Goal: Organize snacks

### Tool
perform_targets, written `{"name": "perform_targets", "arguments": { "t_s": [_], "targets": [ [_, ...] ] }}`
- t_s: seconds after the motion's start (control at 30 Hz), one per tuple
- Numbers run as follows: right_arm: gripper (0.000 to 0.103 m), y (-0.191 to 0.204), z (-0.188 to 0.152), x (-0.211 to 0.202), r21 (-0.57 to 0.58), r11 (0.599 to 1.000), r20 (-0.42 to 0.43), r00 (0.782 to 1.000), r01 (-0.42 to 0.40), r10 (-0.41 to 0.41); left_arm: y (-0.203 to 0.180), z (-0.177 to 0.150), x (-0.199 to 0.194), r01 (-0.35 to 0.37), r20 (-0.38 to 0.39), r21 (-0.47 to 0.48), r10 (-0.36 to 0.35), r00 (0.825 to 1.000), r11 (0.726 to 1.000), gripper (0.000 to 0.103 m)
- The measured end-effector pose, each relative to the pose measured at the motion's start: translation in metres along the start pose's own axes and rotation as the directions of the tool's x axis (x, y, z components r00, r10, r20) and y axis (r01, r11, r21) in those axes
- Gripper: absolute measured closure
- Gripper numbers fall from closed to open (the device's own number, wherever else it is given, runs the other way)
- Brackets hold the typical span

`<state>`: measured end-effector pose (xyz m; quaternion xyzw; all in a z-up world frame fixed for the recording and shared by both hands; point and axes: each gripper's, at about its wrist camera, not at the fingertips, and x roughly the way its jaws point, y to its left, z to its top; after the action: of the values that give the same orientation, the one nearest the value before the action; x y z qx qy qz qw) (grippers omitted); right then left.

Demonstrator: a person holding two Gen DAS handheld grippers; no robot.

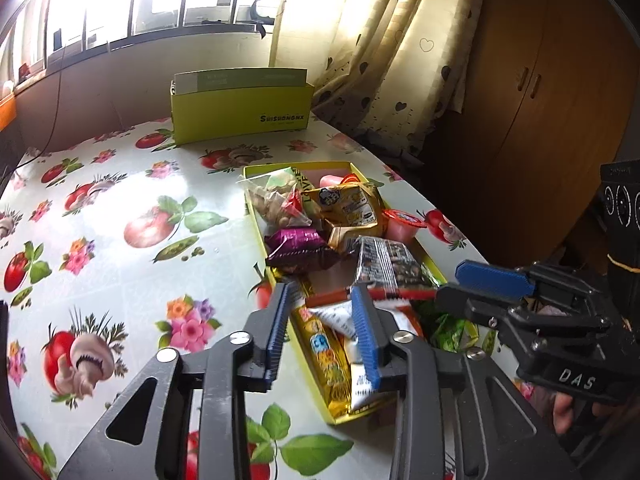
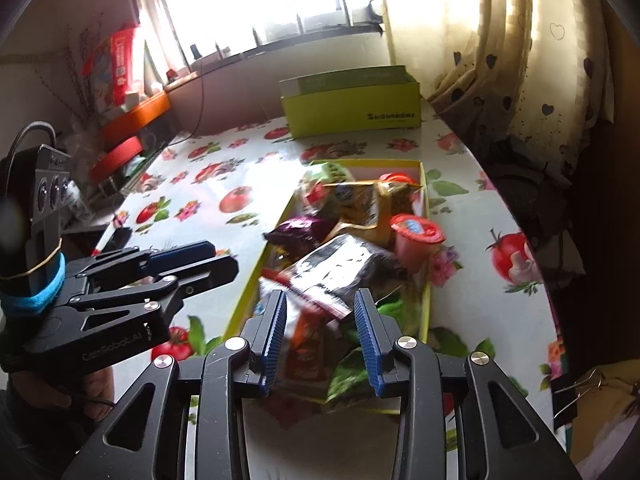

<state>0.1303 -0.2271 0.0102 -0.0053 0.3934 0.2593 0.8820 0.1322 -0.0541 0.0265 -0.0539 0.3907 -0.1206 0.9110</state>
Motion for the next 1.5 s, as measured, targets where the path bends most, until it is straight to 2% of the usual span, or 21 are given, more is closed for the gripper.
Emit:
{"name": "perform_targets", "arguments": {
  "t_s": [0.23, 0.6, 1.03, 1.5],
  "targets": [
    [0.065, 0.013, -0.015, -0.006, -0.023, 0.999, -0.005, 0.999, 0.044, -0.044, -0.001, -0.014, -0.014, 0.002, -0.002, -0.012, -0.002, 1.000, 1.000, 0.061],
    [0.063, 0.023, -0.028, -0.012, -0.046, 0.996, -0.014, 0.997, 0.080, -0.081, -0.008, -0.028, -0.020, 0.003, -0.019, -0.005, -0.003, 1.000, 1.000, 0.060],
    [0.062, 0.024, -0.033, -0.007, -0.043, 0.996, -0.033, 0.996, 0.080, -0.082, -0.013, -0.032, -0.018, -0.028, -0.028, 0.022, 0.028, 0.999, 0.999, 0.060],
    [0.062, 0.025, -0.032, -0.004, -0.043, 0.996, -0.037, 0.996, 0.079, -0.080, -0.015, -0.032, -0.017, -0.026, -0.029, 0.028, 0.027, 0.999, 0.999, 0.060]
  ]
}}
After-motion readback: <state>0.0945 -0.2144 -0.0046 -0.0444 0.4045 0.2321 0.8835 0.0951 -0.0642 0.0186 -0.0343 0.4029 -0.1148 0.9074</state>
